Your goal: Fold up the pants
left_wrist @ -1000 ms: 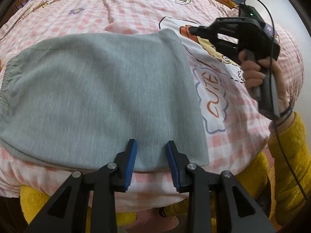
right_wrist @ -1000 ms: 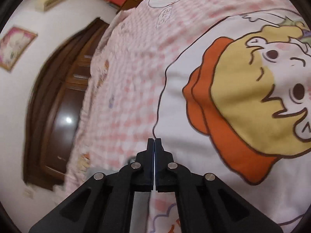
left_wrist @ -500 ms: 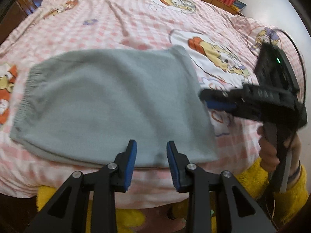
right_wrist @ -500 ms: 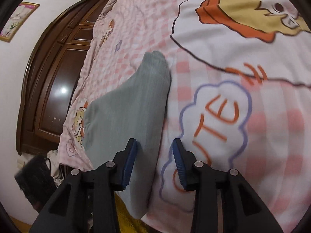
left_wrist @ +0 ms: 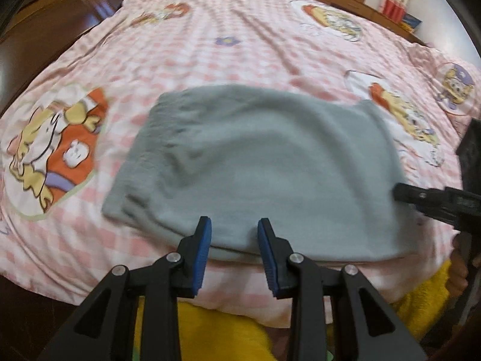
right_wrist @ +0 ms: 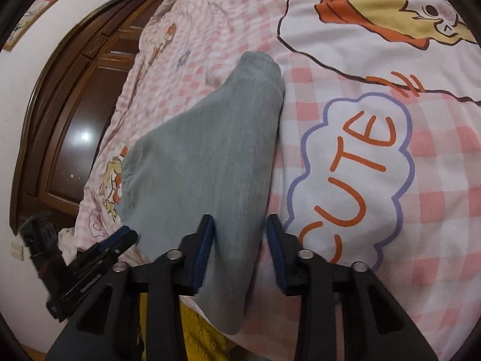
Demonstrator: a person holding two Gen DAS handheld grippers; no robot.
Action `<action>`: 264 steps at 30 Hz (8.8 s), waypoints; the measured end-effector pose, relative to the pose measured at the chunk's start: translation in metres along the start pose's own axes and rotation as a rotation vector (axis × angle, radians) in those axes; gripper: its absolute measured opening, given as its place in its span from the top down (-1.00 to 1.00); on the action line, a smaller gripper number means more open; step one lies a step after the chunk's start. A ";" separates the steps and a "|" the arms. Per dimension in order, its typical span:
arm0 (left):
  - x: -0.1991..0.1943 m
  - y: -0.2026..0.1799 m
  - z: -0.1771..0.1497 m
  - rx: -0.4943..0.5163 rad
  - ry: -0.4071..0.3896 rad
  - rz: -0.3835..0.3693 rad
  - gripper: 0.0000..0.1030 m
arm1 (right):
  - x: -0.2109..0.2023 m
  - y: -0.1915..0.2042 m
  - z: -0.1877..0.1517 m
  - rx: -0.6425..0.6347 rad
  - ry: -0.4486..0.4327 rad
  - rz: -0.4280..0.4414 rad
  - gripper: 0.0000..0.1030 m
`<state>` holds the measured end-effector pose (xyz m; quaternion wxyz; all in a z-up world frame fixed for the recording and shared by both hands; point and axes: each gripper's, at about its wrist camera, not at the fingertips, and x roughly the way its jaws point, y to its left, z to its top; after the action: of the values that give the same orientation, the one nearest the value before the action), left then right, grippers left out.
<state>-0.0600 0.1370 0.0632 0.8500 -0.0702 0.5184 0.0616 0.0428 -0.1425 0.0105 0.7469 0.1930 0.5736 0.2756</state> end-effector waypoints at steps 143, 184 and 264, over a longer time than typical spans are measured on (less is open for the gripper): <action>0.002 0.098 0.003 -0.218 -0.062 -0.126 0.34 | 0.163 0.270 0.072 -1.065 0.371 -0.089 0.74; 0.004 0.101 0.000 -0.216 -0.068 -0.146 0.33 | 0.149 0.249 0.056 -1.095 0.660 0.186 -0.74; 0.039 0.121 0.053 -0.229 -0.011 -0.324 -0.08 | 0.135 0.142 0.020 -0.243 0.132 0.003 -0.11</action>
<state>-0.0174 0.2672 0.0458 0.8381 -0.2486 0.4852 -0.0172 0.0611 0.0533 -0.0001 0.7250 0.0834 0.5835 0.3562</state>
